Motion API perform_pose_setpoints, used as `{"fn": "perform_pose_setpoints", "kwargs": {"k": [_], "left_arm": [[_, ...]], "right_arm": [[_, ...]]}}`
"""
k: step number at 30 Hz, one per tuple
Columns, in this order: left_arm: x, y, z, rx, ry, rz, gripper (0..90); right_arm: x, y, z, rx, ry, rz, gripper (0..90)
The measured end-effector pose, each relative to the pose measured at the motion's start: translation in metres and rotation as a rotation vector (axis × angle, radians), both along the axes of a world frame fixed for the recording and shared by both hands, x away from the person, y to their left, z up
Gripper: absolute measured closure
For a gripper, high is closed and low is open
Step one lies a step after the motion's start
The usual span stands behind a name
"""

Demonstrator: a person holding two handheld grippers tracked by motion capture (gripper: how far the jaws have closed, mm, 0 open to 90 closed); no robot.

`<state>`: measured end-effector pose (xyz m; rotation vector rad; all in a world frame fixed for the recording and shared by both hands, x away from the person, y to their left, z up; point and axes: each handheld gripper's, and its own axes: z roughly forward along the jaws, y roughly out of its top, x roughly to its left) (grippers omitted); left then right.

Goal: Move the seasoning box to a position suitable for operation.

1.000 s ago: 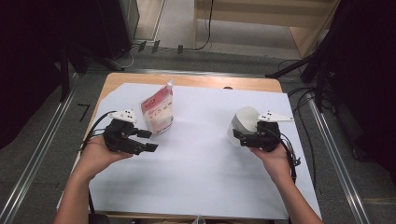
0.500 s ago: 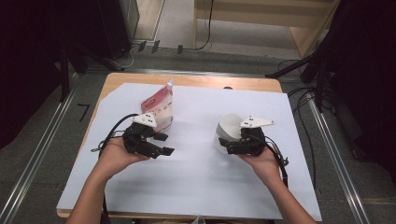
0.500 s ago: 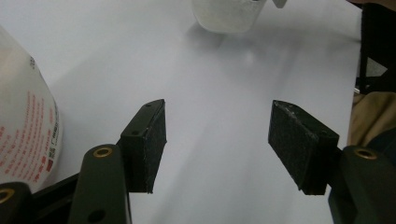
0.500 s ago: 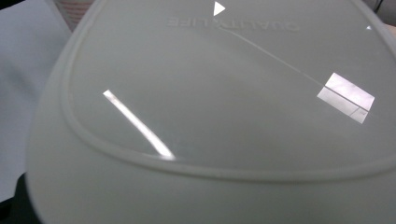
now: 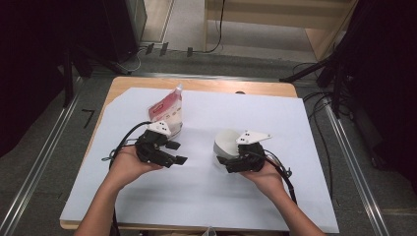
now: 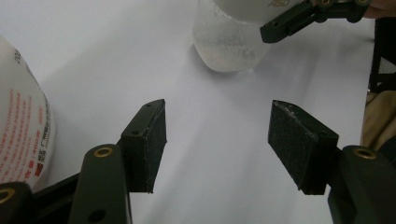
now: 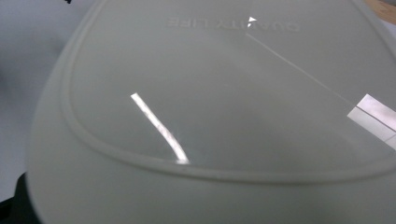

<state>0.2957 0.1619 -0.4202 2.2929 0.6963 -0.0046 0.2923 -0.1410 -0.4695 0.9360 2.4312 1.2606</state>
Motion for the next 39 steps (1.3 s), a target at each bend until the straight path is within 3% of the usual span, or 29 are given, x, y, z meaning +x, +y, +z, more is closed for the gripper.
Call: {"fn": "perform_pose_setpoints", "kwargs": {"k": [6,9,10,17,23,25,29,34,39], "left_arm": [[0.0,-0.002,-0.005,0.015,0.016,-0.016,38.4],[0.0,-0.003,-0.005,0.008,0.015,-0.011,38.3],[0.0,-0.003,-0.005,0.009,0.014,-0.01,38.4],[-0.001,-0.007,-0.008,0.034,0.018,-0.036,38.1],[-0.001,-0.007,-0.009,0.03,0.019,-0.037,38.0],[-0.001,-0.006,-0.009,0.025,0.016,-0.034,37.9],[-0.001,-0.004,-0.008,0.021,0.018,-0.025,37.9],[-0.001,-0.005,-0.007,0.023,0.008,-0.031,37.9],[-0.002,-0.006,-0.007,0.011,0.004,-0.026,37.9]], "right_arm": [[-0.005,0.012,-0.007,0.009,0.007,0.032,14.9],[-0.007,0.017,-0.013,-0.014,-0.003,0.052,15.0],[-0.009,0.019,-0.014,-0.019,-0.026,0.061,15.0],[-0.011,0.016,-0.018,-0.006,-0.043,0.071,14.7],[-0.009,0.016,-0.019,0.001,-0.021,0.076,14.1],[-0.007,0.014,-0.018,0.015,0.019,0.078,13.0],[-0.008,0.012,-0.016,0.021,0.041,0.076,10.9],[-0.012,0.007,-0.011,0.01,0.035,0.093,9.1],[-0.016,-0.001,-0.004,0.038,0.056,0.094,8.8]]}}
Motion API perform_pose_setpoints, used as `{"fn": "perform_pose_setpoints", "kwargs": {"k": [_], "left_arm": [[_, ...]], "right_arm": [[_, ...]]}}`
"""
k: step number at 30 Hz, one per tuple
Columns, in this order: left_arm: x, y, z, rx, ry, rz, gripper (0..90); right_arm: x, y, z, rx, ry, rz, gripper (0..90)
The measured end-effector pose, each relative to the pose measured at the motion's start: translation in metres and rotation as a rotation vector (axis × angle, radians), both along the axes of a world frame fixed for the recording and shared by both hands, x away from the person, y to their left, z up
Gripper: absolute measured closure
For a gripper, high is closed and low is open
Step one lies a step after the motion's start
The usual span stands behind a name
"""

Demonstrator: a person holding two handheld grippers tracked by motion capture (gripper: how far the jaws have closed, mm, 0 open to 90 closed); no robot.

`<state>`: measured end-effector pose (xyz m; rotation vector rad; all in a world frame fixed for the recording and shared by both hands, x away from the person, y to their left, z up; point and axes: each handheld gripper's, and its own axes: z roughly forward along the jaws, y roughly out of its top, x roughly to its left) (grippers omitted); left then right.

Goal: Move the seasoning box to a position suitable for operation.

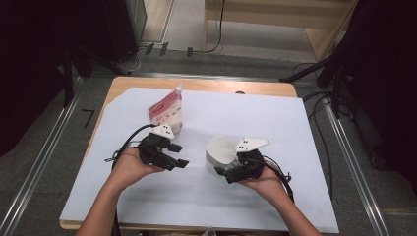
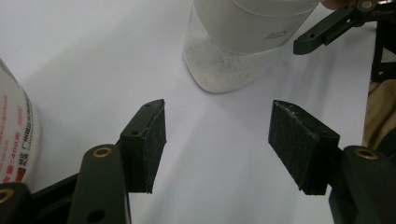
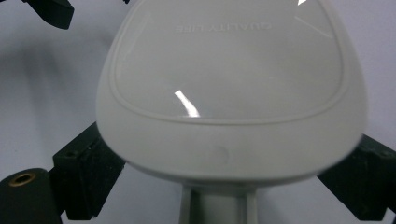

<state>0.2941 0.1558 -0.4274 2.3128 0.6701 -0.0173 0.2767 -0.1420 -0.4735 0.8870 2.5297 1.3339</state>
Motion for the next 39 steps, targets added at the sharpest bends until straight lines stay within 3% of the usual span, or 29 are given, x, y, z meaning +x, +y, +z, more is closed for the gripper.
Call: {"fn": "perform_pose_setpoints", "kwargs": {"k": [3,6,10,14,17,19,22,24,26,27,29,31,33,34,37,39], "left_arm": [[-0.001,0.001,0.0,0.001,-0.018,-0.005,39.1],[-0.002,0.001,0.001,0.003,-0.026,-0.008,41.3],[-0.002,-0.001,0.001,-0.01,-0.034,-0.013,43.8],[-0.004,-0.005,-0.001,0.004,-0.057,-0.015,46.6],[-0.003,-0.007,-0.002,-0.009,-0.045,-0.011,49.0],[0.0,-0.009,-0.003,-0.025,-0.039,-0.008,50.7],[0.005,-0.015,-0.002,-0.03,-0.007,-0.022,52.1],[0.01,-0.02,0.0,-0.022,-0.013,-0.049,52.4],[0.011,-0.021,0.001,-0.023,-0.023,-0.055,54.3],[0.013,-0.023,0.002,-0.017,-0.039,-0.053,54.3],[0.016,-0.027,0.003,-0.023,-0.046,-0.07,62.1],[0.021,-0.029,0.005,-0.021,-0.058,-0.077,62.4],[0.025,-0.03,0.005,-0.039,-0.043,-0.068,59.5],[0.027,-0.029,0.005,-0.043,-0.041,-0.069,59.5],[0.032,-0.028,0.003,-0.065,-0.041,-0.07,53.4],[0.033,-0.029,0.001,-0.053,-0.037,-0.074,48.6]], "right_arm": [[-0.004,-0.003,0.002,-0.015,0.032,-0.004,6.1],[-0.01,-0.015,0.006,0.012,0.045,0.011,5.2],[-0.015,-0.023,0.012,0.031,0.039,0.004,5.5],[-0.021,-0.035,0.018,0.034,0.046,0.001,8.6],[-0.023,-0.04,0.02,0.03,0.045,-0.003,13.4],[-0.024,-0.043,0.023,0.056,0.054,-0.007,16.0],[-0.025,-0.047,0.024,0.05,0.047,0.001,18.3],[-0.027,-0.053,0.024,0.028,0.019,-0.007,25.0],[-0.028,-0.058,0.023,0.042,0.025,-0.005,34.2],[-0.028,-0.058,0.023,0.042,0.025,-0.005,34.2],[-0.029,-0.062,0.023,0.052,0.016,-0.011,44.2],[-0.03,-0.062,0.024,0.052,0.006,-0.016,47.5],[-0.032,-0.061,0.025,0.043,0.0,-0.016,62.0],[-0.032,-0.061,0.025,0.043,0.0,-0.016,62.0],[-0.036,-0.06,0.021,0.054,0.013,-0.004,77.3],[-0.037,-0.059,0.018,0.054,0.029,0.009,86.5]]}}
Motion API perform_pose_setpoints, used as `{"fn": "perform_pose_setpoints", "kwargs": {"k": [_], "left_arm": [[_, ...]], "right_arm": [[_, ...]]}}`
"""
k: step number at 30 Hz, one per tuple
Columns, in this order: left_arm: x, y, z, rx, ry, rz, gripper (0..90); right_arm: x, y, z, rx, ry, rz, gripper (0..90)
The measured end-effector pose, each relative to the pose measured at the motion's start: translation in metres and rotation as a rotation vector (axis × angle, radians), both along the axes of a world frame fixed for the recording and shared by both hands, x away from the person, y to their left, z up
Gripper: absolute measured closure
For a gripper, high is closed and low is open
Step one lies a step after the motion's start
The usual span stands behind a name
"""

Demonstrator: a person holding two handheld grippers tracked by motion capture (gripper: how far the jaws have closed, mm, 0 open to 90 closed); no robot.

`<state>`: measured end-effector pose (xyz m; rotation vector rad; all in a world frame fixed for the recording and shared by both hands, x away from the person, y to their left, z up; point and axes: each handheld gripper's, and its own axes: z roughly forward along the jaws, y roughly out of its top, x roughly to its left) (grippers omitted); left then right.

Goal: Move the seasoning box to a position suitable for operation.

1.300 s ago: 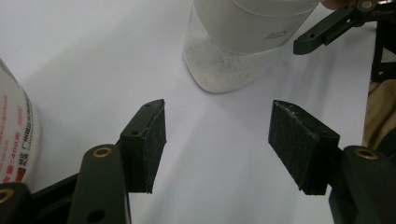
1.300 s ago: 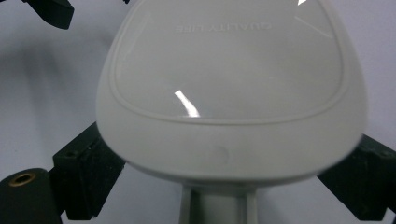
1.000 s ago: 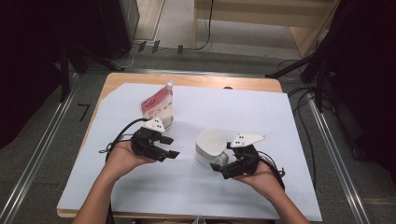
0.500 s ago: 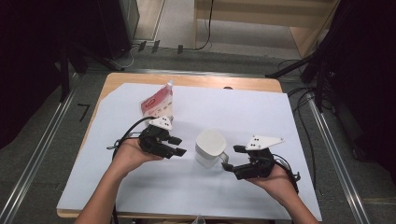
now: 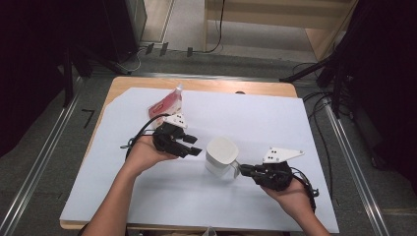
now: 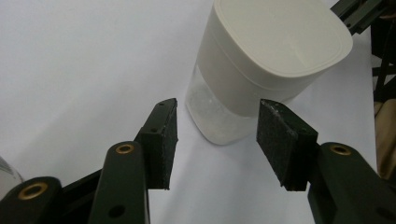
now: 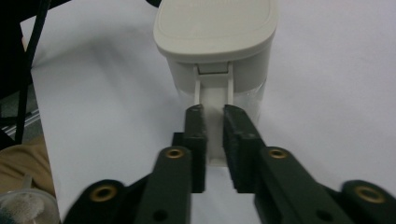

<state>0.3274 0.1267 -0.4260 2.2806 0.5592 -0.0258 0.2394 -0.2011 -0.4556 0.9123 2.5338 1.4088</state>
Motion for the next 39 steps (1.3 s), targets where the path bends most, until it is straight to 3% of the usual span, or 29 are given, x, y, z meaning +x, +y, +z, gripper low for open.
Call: {"fn": "perform_pose_setpoints", "kwargs": {"k": [3,8,10,14,22,26,28,30,36,39], "left_arm": [[-0.001,-0.001,-0.002,0.011,0.01,-0.008,47.3],[-0.003,-0.004,-0.002,0.015,0.013,-0.02,42.4],[-0.002,-0.003,-0.002,0.018,-0.008,-0.017,42.1],[-0.002,-0.003,-0.001,-0.004,-0.001,0.008,41.9],[-0.004,-0.004,-0.002,0.007,0.004,-0.004,43.6],[-0.005,-0.005,-0.003,0.006,0.008,-0.006,43.3],[-0.005,-0.005,-0.004,0.005,0.013,-0.004,43.2],[-0.005,-0.006,-0.004,0.003,0.056,0.02,43.5],[-0.007,-0.004,-0.006,-0.016,-0.007,0.0,42.8],[-0.008,-0.006,-0.008,-0.009,-0.01,-0.005,40.8]], "right_arm": [[-0.004,0.001,0.001,0.018,-0.013,0.004,90.0],[-0.009,0.01,-0.002,0.006,-0.015,0.003,89.9],[-0.008,0.013,-0.004,0.017,-0.011,-0.003,87.3],[-0.007,0.019,-0.006,0.014,-0.01,-0.003,87.7],[-0.004,0.025,-0.012,0.021,0.014,-0.003,90.0],[-0.004,0.025,-0.013,0.012,0.002,0.0,90.0],[-0.003,0.025,-0.013,0.011,0.003,0.001,90.0],[-0.002,0.024,-0.013,0.01,0.007,-0.002,90.0],[0.002,0.017,-0.012,-0.005,-0.001,-0.018,90.0],[0.004,0.014,-0.012,-0.013,0.0,-0.031,90.0]]}}
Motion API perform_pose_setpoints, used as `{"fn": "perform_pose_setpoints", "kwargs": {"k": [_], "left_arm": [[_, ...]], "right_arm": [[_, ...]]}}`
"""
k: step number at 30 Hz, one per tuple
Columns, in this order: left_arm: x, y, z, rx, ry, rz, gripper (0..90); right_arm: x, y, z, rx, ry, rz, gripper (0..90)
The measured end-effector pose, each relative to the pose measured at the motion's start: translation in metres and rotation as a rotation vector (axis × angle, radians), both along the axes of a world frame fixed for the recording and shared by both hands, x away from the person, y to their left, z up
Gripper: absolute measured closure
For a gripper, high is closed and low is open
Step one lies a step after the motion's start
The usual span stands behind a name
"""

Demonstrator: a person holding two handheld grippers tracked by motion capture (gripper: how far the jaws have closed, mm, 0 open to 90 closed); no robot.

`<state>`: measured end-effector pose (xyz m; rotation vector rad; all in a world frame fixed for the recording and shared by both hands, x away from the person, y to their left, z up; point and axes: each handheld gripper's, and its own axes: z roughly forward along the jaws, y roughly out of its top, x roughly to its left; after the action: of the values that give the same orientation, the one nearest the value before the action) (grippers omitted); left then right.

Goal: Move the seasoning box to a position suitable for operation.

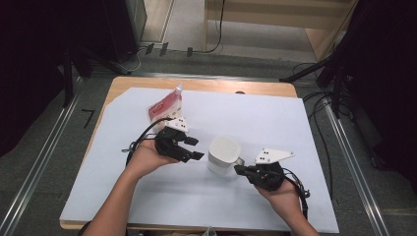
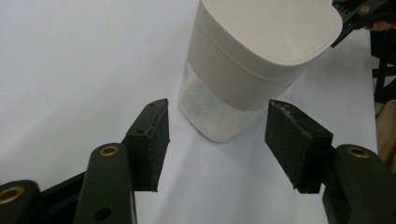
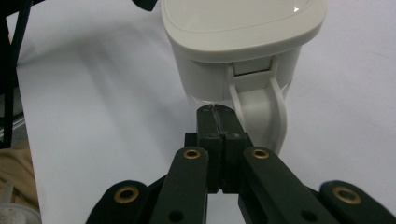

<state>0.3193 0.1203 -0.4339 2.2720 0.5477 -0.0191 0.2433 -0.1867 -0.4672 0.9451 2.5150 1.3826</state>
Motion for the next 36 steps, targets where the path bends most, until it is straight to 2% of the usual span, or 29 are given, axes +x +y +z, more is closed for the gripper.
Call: {"fn": "perform_pose_setpoints", "kwargs": {"k": [1,3,6,8,9,11,16,19,22,26,29,30,36], "left_arm": [[0.0,-0.001,0.0,0.011,0.002,0.001,41.0],[-0.001,-0.003,-0.001,0.004,0.008,-0.007,41.1],[-0.002,-0.004,-0.001,-0.002,-0.013,-0.01,41.5],[-0.001,-0.005,-0.001,-0.013,-0.004,-0.016,42.0],[-0.002,-0.006,-0.002,-0.015,-0.013,-0.012,41.5],[-0.003,-0.007,-0.002,-0.001,-0.028,-0.013,40.2],[-0.003,-0.009,-0.002,-0.006,-0.03,-0.004,38.5],[-0.002,-0.01,-0.001,-0.003,-0.015,-0.009,37.4],[-0.002,-0.013,-0.001,-0.012,0.019,-0.024,36.8],[-0.003,-0.016,-0.002,-0.002,0.031,-0.042,32.0],[-0.003,-0.018,-0.003,0.013,0.033,-0.045,27.1],[-0.003,-0.019,-0.002,0.009,0.053,-0.048,23.0],[0.001,-0.019,-0.002,-0.037,0.092,-0.065,17.3]], "right_arm": [[0.003,-0.003,0.0,0.006,0.004,-0.007,90.0],[0.004,-0.004,0.0,0.007,0.005,-0.011,90.0],[0.007,-0.009,0.0,0.024,0.019,-0.021,90.0],[0.009,-0.011,0.0,0.027,0.021,-0.026,90.0],[0.01,-0.012,-0.001,0.033,0.021,-0.029,90.0],[0.011,-0.013,-0.001,0.03,0.025,-0.034,90.0],[0.015,-0.017,-0.001,0.027,0.028,-0.049,90.0],[0.018,-0.02,-0.002,0.024,0.028,-0.057,90.0],[0.021,-0.023,-0.003,0.03,0.042,-0.067,90.0],[0.024,-0.025,-0.005,0.018,0.064,-0.062,90.0],[0.024,-0.026,-0.002,0.022,0.064,-0.062,90.0],[0.023,-0.03,0.003,0.027,0.058,-0.065,90.0],[0.022,-0.041,0.011,0.042,0.039,-0.067,90.0]]}}
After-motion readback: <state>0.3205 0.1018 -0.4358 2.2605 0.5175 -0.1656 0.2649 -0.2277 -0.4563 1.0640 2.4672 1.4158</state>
